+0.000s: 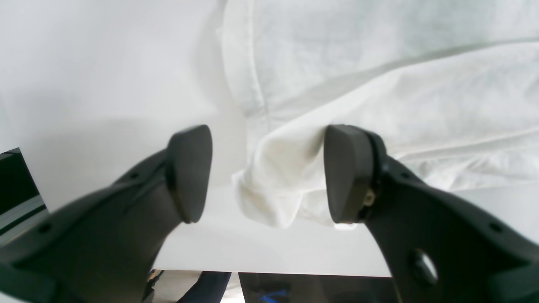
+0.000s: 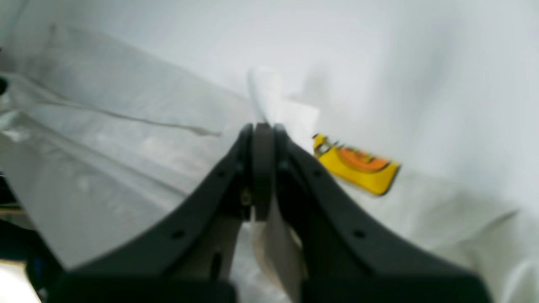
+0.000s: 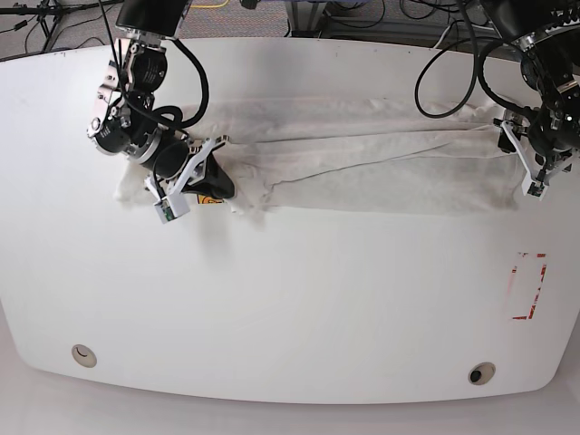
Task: Fold the T-shirt properly
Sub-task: 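Grasp the hanging sleeve with the right gripper and fold it onto the shirt body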
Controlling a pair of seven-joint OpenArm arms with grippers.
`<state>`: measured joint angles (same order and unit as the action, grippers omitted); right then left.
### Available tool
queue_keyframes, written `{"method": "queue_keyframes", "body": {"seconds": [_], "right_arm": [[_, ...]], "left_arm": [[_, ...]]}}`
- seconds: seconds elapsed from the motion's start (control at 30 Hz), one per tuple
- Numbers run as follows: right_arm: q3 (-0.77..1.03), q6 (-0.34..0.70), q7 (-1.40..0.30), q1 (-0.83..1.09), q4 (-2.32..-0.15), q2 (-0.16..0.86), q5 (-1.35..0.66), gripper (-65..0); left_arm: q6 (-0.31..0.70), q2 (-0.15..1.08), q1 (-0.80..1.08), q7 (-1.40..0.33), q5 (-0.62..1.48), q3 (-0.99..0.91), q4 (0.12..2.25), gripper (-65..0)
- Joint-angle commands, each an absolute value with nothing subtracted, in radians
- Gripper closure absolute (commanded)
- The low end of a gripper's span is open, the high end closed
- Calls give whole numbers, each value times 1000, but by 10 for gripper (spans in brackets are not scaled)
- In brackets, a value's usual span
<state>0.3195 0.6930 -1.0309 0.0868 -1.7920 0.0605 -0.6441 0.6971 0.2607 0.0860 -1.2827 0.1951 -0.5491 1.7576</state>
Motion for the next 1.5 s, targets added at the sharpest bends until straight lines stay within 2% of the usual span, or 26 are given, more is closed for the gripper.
{"method": "queue_keyframes", "body": {"seconds": [0.0,0.17,0.27,0.33,0.37,0.53,0.6,0.67,0.83,1.13,1.47], "right_arm": [[320,698,-1035,107,-1814,64,-704,0],[295,698,-1040,156,-1811,64,-722,-2],[234,698,-1040,171,-1808,77,-719,-30],[197,698,-1040,174,-1808,94,-727,-84],[162,698,-1040,183,-1810,101,-727,-155],[85,698,-1040,223,-1840,107,-727,-404],[79,698,-1040,234,-1870,108,-727,-482],[81,698,-1040,252,-1905,111,-727,-515],[84,698,-1036,266,-1969,151,-725,-499],[268,698,-1033,236,-1933,137,-699,-385],[303,698,-1038,151,-1782,127,-636,-365]], "left_arm": [[698,277,77,-1270,197,-532,1771,-383],[698,275,79,-1270,197,-513,1771,-383],[698,263,79,-1270,196,-513,1771,-383],[698,259,79,-1270,196,-513,1771,-383],[698,257,79,-1270,196,-513,1771,-383],[698,255,81,-1270,196,-513,1771,-383],[698,255,81,-1270,196,-513,1771,-383],[698,255,81,-1270,196,-513,1771,-383],[698,255,82,-1270,196,-513,1771,-383],[698,255,84,-1270,196,-519,1773,-383],[698,255,84,-1270,196,-519,1773,-383]]}}
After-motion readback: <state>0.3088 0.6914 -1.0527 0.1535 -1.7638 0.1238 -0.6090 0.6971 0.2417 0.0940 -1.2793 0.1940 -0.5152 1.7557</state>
